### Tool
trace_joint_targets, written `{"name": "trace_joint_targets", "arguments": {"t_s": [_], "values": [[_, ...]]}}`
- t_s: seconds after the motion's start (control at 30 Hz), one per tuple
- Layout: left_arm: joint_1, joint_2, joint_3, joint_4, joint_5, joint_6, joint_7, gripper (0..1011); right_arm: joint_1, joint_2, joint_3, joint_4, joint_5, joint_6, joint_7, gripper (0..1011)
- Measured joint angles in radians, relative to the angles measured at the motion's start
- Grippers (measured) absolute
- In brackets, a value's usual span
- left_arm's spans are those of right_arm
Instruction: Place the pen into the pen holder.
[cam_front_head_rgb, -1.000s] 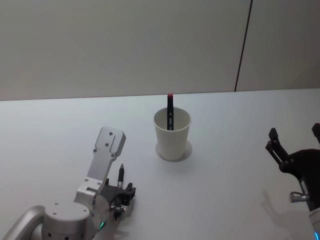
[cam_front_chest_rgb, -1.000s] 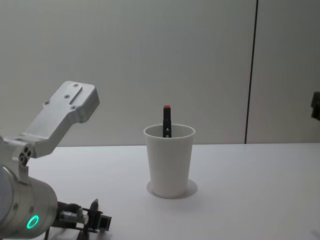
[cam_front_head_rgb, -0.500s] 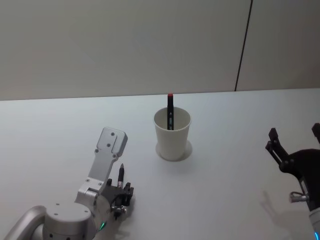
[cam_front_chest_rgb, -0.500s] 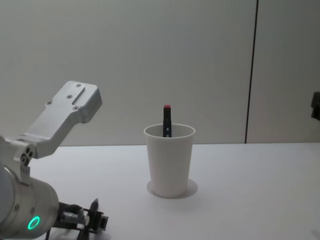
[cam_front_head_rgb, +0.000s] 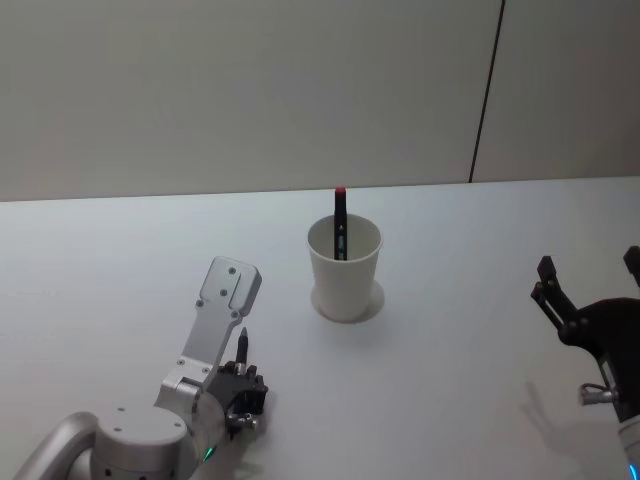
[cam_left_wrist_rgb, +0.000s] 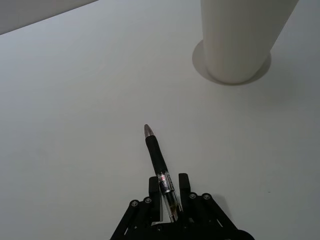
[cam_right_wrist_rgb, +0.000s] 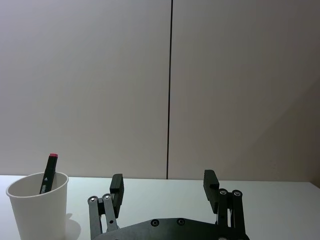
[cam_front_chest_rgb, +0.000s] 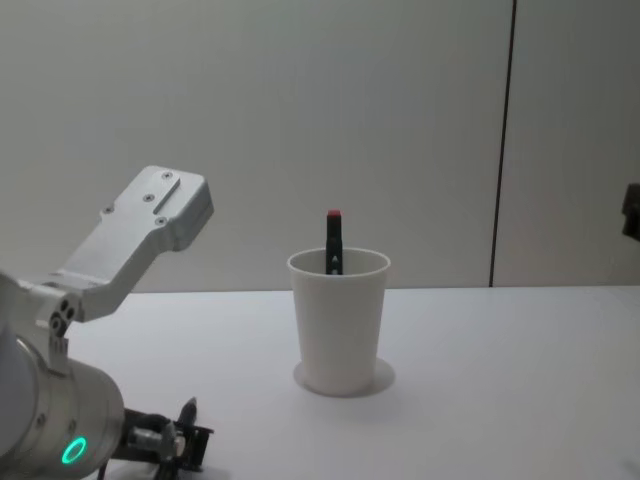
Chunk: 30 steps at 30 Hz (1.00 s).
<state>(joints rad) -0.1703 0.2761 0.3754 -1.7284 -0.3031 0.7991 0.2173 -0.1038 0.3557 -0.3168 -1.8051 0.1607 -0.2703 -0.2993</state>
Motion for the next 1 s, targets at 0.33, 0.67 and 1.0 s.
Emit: {"name": "trace_joint_targets", "arguments": {"t_s": [0.33, 0.67, 1.0], "values": [[0.001, -0.008, -0.004, 0.004, 0.020, 0.002, -0.010, 140, 0.000, 0.000, 0.000, 0.000, 0.000, 0.000, 0.000, 1002], [0.005, -0.015, -0.009, 0.005, 0.040, -0.006, -0.015, 140, 0.000, 0.000, 0.000, 0.000, 0.000, 0.000, 0.000, 1002], [0.021, -0.011, -0.015, -0.013, 0.067, -0.065, -0.015, 140, 0.000, 0.000, 0.000, 0.000, 0.000, 0.000, 0.000, 1002]]}}
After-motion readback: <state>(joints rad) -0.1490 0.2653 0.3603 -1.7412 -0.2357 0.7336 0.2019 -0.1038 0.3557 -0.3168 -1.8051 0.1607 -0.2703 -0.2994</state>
